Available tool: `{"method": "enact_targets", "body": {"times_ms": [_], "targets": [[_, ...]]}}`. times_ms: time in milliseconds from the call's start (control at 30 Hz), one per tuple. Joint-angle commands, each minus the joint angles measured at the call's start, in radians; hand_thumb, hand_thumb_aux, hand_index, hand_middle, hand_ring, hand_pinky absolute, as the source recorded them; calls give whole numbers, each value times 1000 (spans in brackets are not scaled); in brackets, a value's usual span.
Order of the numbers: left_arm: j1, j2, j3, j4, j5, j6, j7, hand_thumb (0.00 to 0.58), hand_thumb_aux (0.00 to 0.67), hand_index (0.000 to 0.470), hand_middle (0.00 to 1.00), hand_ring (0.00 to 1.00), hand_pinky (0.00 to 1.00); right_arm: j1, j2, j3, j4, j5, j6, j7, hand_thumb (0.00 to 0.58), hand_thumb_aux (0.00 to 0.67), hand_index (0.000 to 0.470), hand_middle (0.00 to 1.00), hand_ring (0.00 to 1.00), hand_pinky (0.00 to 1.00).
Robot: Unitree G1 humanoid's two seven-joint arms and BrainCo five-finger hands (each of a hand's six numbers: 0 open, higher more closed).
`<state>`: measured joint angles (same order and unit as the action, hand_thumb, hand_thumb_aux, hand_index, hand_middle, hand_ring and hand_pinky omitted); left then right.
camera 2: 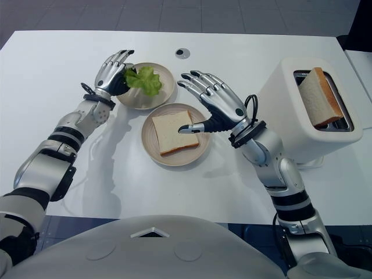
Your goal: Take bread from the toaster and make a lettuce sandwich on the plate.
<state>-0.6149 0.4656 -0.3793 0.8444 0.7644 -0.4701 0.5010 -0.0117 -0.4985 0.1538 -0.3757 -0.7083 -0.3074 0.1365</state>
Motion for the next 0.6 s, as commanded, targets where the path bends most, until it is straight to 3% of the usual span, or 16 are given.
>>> {"method": "enact_targets", "body": {"times_ms": [33,267,467,500,533,600], "targets": [[154,11,0,-258,-53,-37,-89,580,670,470,0,0,0,39,-3,-57,-46,32,14,-4,0,0,0,0,0,0],[418,13,-43,-530,-67,8,-299,580,670,470,0,0,0,127,-31,-203,-119,102,17,5,0,0,0,0,0,0],[474,9,-72,-516,-34,21,-345,580,670,470,0,0,0,178,-57,-338,-172,152,20,17,0,0,0,0,0,0],[476,12,-76,-514,-26,23,-345,377,273,192,0,0,0,183,-61,-366,-187,157,19,16,0,0,0,0,0,0],[481,16,-75,-522,-21,28,-345,0,0,0,0,0,0,183,-68,-405,-205,171,23,18,0,0,0,0,0,0],[490,27,-71,-541,-17,27,-349,0,0,0,0,0,0,184,-83,-503,-239,198,36,19,0,0,0,0,0,0]]}}
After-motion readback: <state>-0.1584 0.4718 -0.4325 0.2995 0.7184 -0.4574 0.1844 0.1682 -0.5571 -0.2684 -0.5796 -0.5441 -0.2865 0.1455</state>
